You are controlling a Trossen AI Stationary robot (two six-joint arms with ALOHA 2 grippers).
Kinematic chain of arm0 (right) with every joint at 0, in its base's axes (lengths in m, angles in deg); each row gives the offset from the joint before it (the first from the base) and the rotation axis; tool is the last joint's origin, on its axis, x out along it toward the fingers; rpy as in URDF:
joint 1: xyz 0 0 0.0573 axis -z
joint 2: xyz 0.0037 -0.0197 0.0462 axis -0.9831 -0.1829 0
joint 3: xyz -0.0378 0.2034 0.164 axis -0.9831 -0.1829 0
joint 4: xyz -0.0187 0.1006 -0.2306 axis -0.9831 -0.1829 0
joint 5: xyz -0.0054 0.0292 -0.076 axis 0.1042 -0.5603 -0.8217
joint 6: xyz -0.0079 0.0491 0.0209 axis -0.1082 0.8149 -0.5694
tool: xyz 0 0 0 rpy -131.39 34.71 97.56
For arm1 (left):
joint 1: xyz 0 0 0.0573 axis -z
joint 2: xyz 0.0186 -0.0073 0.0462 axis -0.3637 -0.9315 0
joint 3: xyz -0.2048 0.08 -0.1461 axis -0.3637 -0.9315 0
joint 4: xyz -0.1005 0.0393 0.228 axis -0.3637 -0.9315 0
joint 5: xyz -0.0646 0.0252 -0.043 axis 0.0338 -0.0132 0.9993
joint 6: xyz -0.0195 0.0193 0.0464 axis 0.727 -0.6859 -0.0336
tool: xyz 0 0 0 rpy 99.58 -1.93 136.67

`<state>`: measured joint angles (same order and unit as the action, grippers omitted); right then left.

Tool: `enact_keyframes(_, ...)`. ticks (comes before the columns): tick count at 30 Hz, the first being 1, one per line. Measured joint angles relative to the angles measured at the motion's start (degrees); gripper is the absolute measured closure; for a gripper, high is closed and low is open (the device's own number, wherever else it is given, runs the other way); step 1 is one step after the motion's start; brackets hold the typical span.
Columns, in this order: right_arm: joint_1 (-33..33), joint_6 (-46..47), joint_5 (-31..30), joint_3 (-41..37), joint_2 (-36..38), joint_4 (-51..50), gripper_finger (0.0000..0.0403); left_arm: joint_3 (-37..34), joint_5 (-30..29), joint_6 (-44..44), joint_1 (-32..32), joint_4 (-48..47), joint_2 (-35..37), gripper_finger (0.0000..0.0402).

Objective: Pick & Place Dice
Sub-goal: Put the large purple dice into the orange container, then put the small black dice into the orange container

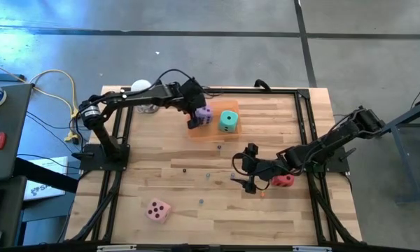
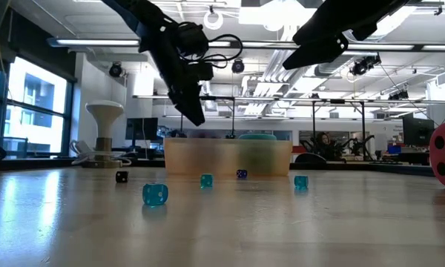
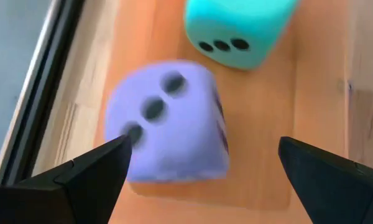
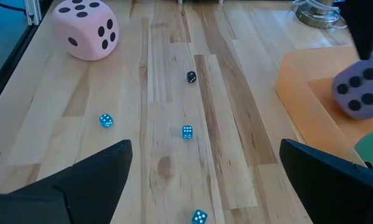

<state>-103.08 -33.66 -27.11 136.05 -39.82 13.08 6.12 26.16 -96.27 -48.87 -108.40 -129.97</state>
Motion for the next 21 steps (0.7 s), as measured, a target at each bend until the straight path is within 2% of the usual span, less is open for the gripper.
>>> enact_keyframes(11,0.0,0.0,0.0,0.0,0.0,0.0,0.0003,0.0,-1.7,-1.4,0.0,-1.1,1.4,0.0005)
enact_keyframes(17,0.0,0.0,0.0,0.0,0.0,-0.1,0.0003,0.0,-1.1,-0.4,1.0,-6.9,8.7,0.0005)
enact_keyframes(21,0.0,0.0,0.0,0.0,0.0,-0.1,0.0003,0.0,3.0,2.6,4.1,-14.0,13.1,0.0004)
